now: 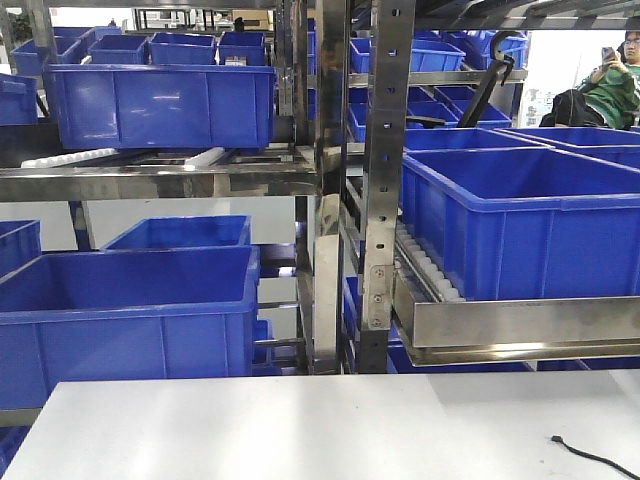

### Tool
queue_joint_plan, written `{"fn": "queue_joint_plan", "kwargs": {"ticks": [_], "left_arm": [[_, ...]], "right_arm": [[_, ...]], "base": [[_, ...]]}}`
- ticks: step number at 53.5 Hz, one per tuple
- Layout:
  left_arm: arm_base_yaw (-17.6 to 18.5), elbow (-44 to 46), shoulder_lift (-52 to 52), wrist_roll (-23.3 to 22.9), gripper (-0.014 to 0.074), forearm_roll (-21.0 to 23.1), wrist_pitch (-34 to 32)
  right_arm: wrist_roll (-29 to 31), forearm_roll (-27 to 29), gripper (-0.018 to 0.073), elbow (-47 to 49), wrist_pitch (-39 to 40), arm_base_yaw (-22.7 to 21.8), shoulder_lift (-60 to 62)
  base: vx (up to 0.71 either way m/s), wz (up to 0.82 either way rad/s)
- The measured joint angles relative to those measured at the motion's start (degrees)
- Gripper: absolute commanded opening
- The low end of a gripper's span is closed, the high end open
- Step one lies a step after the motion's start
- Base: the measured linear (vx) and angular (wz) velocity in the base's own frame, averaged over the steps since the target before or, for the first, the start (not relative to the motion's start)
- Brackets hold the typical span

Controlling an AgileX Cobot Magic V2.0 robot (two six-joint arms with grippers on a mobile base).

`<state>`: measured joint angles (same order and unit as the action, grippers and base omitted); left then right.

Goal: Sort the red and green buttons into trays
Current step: 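Close left gripper on green button and right gripper on red button, then lift both held buttons off the table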

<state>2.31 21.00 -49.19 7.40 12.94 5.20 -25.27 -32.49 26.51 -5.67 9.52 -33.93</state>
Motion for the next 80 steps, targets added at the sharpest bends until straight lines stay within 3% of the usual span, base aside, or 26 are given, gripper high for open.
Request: {"fn": "queue_joint_plan", "kwargs": {"ticks": [8,14,26,36,42,62,80], "left_arm": [[3.6,-8.7,-8.3,-0.9,0.0561,5.3,-14.2],[5.3,-10.0,-14.6,-1.3,0.0561,5.1,-23.4],[6.5,-9.9,-30.6,-4.5,0.0561,-5.0,-32.9],[6.5,-9.9,-42.4,-7.7,0.0561,-15.7,-47.1],[6.5,-9.8,-47.9,-8.6,0.0561,-18.6,-54.3],[6.5,-9.0,-60.3,-8.8,0.0561,-16.7,-69.2],[6.5,-2.5,-66.1,-8.8,0.0559,-16.3,-70.1]], "right_arm": [[0.0,0.1,-0.0009,0.0,0.0,0.0,-0.8],[0.0,0.1,-0.0009,0.0,-0.1,0.0,-2.5],[0.3,0.1,-0.0009,0.0,0.0,0.0,-6.2],[1.3,-0.1,-0.0009,-0.1,0.1,0.0,-8.2],[1.5,-0.1,-0.0009,-0.1,0.2,0.0,-8.4],[1.7,-2.1,-0.0009,-0.1,3.2,0.0,-8.4],[1.7,-2.9,-0.0009,-0.1,5.7,0.0,-8.4]], "base": [[0.00,0.00],[0.00,0.00],[0.00,0.00],[0.00,0.00],[0.00,0.00],[0.00,0.00],[0.00,0.00]]}}
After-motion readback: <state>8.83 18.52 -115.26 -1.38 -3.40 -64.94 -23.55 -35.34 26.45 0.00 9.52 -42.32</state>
